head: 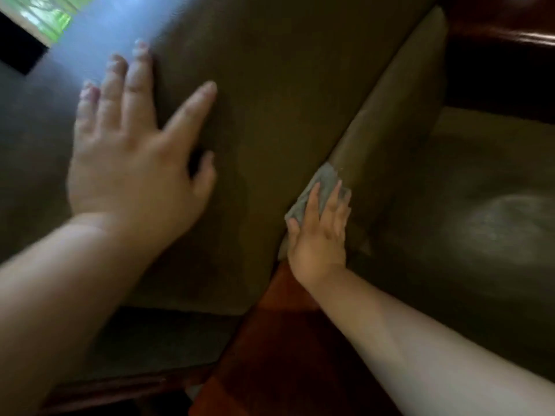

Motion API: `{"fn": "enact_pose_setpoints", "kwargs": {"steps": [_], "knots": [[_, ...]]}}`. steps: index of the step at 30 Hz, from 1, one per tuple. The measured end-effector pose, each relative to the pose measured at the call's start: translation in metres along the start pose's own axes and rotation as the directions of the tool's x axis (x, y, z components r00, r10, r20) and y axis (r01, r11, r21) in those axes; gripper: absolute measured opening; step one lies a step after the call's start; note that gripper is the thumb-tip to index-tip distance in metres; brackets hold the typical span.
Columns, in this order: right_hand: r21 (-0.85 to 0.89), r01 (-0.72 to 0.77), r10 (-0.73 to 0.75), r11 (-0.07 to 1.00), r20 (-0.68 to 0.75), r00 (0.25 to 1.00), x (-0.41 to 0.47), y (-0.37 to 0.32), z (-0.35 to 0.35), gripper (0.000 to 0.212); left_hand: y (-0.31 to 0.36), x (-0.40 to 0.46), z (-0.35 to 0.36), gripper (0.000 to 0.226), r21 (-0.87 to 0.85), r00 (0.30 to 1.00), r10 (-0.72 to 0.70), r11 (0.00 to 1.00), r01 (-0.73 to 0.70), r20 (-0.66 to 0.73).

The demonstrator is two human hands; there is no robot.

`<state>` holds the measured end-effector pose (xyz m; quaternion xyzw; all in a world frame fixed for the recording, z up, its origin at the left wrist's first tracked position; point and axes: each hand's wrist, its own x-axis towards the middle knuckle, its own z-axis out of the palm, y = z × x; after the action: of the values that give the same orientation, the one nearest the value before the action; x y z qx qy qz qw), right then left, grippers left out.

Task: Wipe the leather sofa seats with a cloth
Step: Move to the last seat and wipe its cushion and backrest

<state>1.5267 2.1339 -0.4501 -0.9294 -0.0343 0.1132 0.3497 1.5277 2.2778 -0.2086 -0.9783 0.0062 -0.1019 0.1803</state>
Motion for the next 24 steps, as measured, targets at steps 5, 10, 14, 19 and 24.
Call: {"fn": "enact_pose_setpoints", "kwargs": {"steps": [5, 10, 14, 19, 24], "knots": [[-0.073, 0.188, -0.189, 0.979, 0.001, 0.982, 0.015, 0.028, -0.017, 0.075, 0.089, 0.038, 0.064, 0.076, 0.414, 0.960, 0.211, 0.869, -0.270, 0.182], [0.092, 0.188, -0.177, 0.978, -0.118, 0.977, 0.098, 0.068, -0.047, 0.065, 0.100, 0.047, 0.099, 0.079, 0.540, 0.945, 0.261, 0.776, -0.326, 0.196], [0.212, 0.150, -0.116, 0.966, -0.166, 0.979, 0.151, 0.085, -0.072, 0.059, 0.115, 0.055, 0.117, 0.084, 0.501, 0.938, 0.318, 0.794, -0.343, 0.139], [0.305, 0.204, -0.183, 0.930, -0.096, 0.978, 0.089, 0.103, -0.041, 0.061, 0.137, 0.065, 0.144, 0.075, 0.371, 0.937, 0.346, 0.864, -0.341, 0.056], [0.303, 0.055, 0.008, 0.951, -0.203, 0.979, 0.196, 0.104, -0.089, 0.066, 0.133, 0.065, 0.154, 0.076, 0.363, 0.919, 0.393, 0.855, -0.370, 0.009]]}}
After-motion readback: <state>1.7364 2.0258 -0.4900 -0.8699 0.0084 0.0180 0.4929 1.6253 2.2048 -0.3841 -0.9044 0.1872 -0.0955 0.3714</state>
